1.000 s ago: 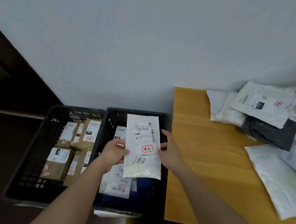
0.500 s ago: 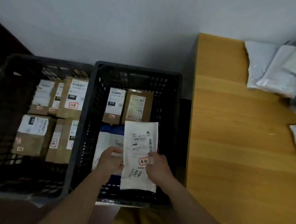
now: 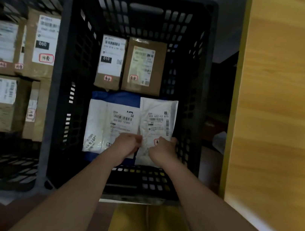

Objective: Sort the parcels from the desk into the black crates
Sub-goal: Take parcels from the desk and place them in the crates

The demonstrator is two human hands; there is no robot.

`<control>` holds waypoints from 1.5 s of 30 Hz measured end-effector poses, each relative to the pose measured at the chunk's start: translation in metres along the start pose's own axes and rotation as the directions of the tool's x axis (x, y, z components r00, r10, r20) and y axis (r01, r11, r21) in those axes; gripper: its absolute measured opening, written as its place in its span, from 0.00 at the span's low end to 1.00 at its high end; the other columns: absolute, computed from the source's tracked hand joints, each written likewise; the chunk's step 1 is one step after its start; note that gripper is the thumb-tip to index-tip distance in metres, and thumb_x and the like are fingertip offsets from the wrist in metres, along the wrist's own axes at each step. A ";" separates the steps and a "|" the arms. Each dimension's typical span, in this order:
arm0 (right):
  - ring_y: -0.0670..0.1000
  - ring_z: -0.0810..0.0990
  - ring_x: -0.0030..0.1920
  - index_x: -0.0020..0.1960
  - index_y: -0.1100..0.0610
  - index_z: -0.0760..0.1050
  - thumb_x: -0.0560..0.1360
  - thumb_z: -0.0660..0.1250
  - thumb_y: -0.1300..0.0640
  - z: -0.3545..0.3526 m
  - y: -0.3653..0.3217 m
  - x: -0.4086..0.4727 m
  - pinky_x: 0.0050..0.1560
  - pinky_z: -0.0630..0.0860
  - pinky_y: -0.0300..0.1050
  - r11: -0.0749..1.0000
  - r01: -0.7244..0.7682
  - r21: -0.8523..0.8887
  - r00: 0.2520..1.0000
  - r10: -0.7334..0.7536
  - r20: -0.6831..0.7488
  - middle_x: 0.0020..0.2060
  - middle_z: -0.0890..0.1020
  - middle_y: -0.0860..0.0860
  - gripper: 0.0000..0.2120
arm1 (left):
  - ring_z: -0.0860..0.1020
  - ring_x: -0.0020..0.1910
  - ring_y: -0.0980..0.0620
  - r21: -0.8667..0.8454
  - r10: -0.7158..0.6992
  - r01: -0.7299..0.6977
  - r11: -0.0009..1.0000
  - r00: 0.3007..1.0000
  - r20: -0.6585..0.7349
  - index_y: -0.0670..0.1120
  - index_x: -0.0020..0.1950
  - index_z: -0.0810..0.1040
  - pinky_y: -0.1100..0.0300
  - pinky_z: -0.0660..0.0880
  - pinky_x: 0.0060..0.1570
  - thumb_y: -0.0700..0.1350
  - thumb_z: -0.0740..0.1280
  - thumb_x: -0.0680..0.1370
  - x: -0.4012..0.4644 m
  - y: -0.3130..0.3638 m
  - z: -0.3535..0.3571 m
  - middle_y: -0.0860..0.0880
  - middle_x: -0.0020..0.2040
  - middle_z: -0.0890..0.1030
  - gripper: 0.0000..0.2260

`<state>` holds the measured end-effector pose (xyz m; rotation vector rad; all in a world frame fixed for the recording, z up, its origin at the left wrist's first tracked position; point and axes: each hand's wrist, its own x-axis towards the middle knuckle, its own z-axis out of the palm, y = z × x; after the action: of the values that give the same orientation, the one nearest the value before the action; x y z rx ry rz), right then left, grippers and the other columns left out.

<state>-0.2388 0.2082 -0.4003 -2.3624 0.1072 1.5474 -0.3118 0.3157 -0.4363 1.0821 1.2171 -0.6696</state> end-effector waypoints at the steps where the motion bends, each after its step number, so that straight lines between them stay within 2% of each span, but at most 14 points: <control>1: 0.54 0.63 0.71 0.77 0.64 0.56 0.80 0.62 0.57 0.001 -0.001 0.001 0.69 0.59 0.36 1.000 -0.030 -0.005 1.000 0.030 0.000 0.75 0.53 0.57 0.29 | 0.79 0.57 0.46 -0.001 -0.009 0.009 1.000 1.000 0.009 0.48 0.45 0.82 0.56 0.74 0.60 0.34 0.65 0.76 0.001 -0.001 0.001 0.44 0.56 0.83 0.10; 4: 0.57 0.58 0.75 0.79 0.62 0.52 0.79 0.62 0.53 0.002 -0.004 -0.004 0.73 0.60 0.41 0.995 -0.061 -0.080 0.998 0.061 0.004 0.77 0.47 0.59 0.34 | 0.76 0.51 0.49 -0.079 0.010 -0.008 0.997 1.000 0.029 0.47 0.48 0.79 0.62 0.72 0.46 0.34 0.64 0.78 -0.005 0.002 -0.001 0.46 0.51 0.80 0.09; 6: 0.57 0.55 0.76 0.80 0.59 0.50 0.80 0.62 0.53 0.000 -0.006 -0.011 0.75 0.60 0.44 0.994 -0.026 -0.105 0.999 0.030 0.039 0.78 0.43 0.58 0.35 | 0.77 0.52 0.50 -0.084 0.068 -0.069 0.994 0.998 -0.013 0.46 0.55 0.80 0.64 0.73 0.46 0.33 0.63 0.79 -0.016 0.007 -0.006 0.47 0.51 0.81 0.11; 10: 0.56 0.44 0.79 0.81 0.48 0.42 0.79 0.63 0.59 -0.010 -0.007 -0.037 0.78 0.52 0.47 0.985 0.139 -0.106 0.989 -0.132 0.070 0.78 0.34 0.52 0.39 | 0.76 0.62 0.48 0.179 0.261 -0.233 0.956 0.953 -0.155 0.42 0.70 0.73 0.55 0.72 0.66 0.30 0.57 0.79 -0.039 0.010 -0.020 0.45 0.66 0.75 0.20; 13: 0.56 0.36 0.78 0.79 0.42 0.38 0.78 0.66 0.61 -0.020 -0.012 -0.061 0.79 0.47 0.52 0.927 0.284 -0.244 0.958 -0.287 0.025 0.77 0.31 0.51 0.45 | 0.64 0.74 0.47 0.492 0.459 -0.352 0.796 0.881 -0.113 0.44 0.78 0.60 0.62 0.58 0.71 0.36 0.60 0.81 -0.063 0.013 -0.033 0.45 0.76 0.64 0.25; 16: 0.57 0.30 0.77 0.78 0.40 0.33 0.77 0.68 0.59 -0.035 -0.019 -0.087 0.78 0.41 0.57 0.821 0.369 -0.435 0.903 -0.427 -0.039 0.76 0.28 0.52 0.49 | 0.47 0.79 0.43 0.805 0.561 -0.293 0.515 0.826 -0.058 0.52 0.81 0.43 0.49 0.48 0.76 0.51 0.62 0.82 -0.084 0.026 -0.041 0.48 0.81 0.43 0.35; 20: 0.59 0.26 0.75 0.77 0.38 0.30 0.78 0.65 0.60 -0.056 -0.027 -0.116 0.77 0.37 0.60 0.711 0.411 -0.571 0.752 -0.618 -0.228 0.75 0.25 0.54 0.48 | 0.40 0.79 0.42 0.910 0.667 -0.227 0.348 0.742 -0.070 0.60 0.77 0.32 0.40 0.47 0.75 0.61 0.56 0.81 -0.124 0.058 -0.031 0.53 0.79 0.33 0.36; 23: 0.62 0.35 0.78 0.79 0.40 0.38 0.74 0.68 0.59 -0.074 -0.025 -0.132 0.76 0.41 0.62 0.698 0.374 -0.611 0.596 -0.686 -0.418 0.79 0.37 0.56 0.48 | 0.39 0.79 0.42 0.929 0.762 -0.261 0.264 0.646 -0.035 0.60 0.74 0.29 0.41 0.45 0.75 0.63 0.54 0.81 -0.148 0.083 -0.014 0.54 0.77 0.30 0.35; 26: 0.64 0.45 0.79 0.81 0.43 0.45 0.70 0.74 0.56 -0.100 -0.016 -0.144 0.74 0.52 0.66 0.730 0.321 -0.604 0.518 -0.669 -0.533 0.80 0.47 0.58 0.50 | 0.40 0.79 0.41 0.931 0.826 -0.305 0.201 0.564 0.007 0.58 0.76 0.32 0.40 0.45 0.76 0.62 0.55 0.81 -0.167 0.106 0.011 0.53 0.77 0.31 0.35; 30: 0.65 0.48 0.78 0.80 0.43 0.47 0.71 0.74 0.50 -0.143 0.008 -0.157 0.74 0.49 0.68 0.789 0.260 -0.557 0.504 -0.603 -0.618 0.80 0.49 0.59 0.48 | 0.42 0.79 0.41 0.928 0.872 -0.358 0.105 0.482 0.087 0.60 0.77 0.36 0.39 0.47 0.75 0.63 0.54 0.81 -0.191 0.136 0.057 0.53 0.78 0.34 0.33; 32: 0.64 0.41 0.78 0.80 0.41 0.43 0.74 0.70 0.52 -0.166 0.027 -0.162 0.73 0.42 0.68 0.799 0.266 -0.539 0.515 -0.591 -0.621 0.80 0.43 0.58 0.46 | 0.41 0.79 0.41 0.936 0.878 -0.349 0.044 0.461 0.130 0.59 0.78 0.35 0.39 0.47 0.75 0.63 0.52 0.81 -0.202 0.148 0.084 0.54 0.77 0.32 0.33; 34: 0.62 0.33 0.77 0.78 0.39 0.36 0.77 0.65 0.55 -0.189 0.049 -0.163 0.72 0.34 0.66 0.816 0.260 -0.516 0.526 -0.568 -0.634 0.78 0.33 0.55 0.45 | 0.39 0.79 0.42 0.934 0.875 -0.358 0.004 0.453 0.170 0.60 0.78 0.35 0.39 0.47 0.76 0.62 0.52 0.81 -0.210 0.158 0.115 0.54 0.77 0.31 0.32; 37: 0.61 0.31 0.77 0.77 0.38 0.32 0.79 0.62 0.54 -0.222 0.088 -0.171 0.71 0.32 0.64 0.863 0.223 -0.453 0.527 -0.497 -0.689 0.77 0.31 0.54 0.43 | 0.37 0.78 0.44 0.916 0.858 -0.399 -0.038 0.458 0.234 0.61 0.77 0.34 0.41 0.43 0.76 0.62 0.51 0.82 -0.218 0.164 0.167 0.54 0.78 0.32 0.32; 45: 0.59 0.30 0.77 0.78 0.39 0.36 0.81 0.57 0.56 -0.291 0.212 -0.170 0.73 0.32 0.64 0.950 0.094 -0.298 0.598 -0.293 -0.746 0.78 0.31 0.52 0.38 | 0.38 0.79 0.43 0.890 0.774 -0.418 -0.183 0.496 0.393 0.61 0.77 0.34 0.41 0.46 0.76 0.61 0.52 0.82 -0.217 0.156 0.290 0.52 0.79 0.33 0.32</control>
<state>-0.1014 -0.0980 -0.1865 -2.9455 -0.1497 0.3196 -0.1150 0.0802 -0.1881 2.7705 0.0625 -0.3612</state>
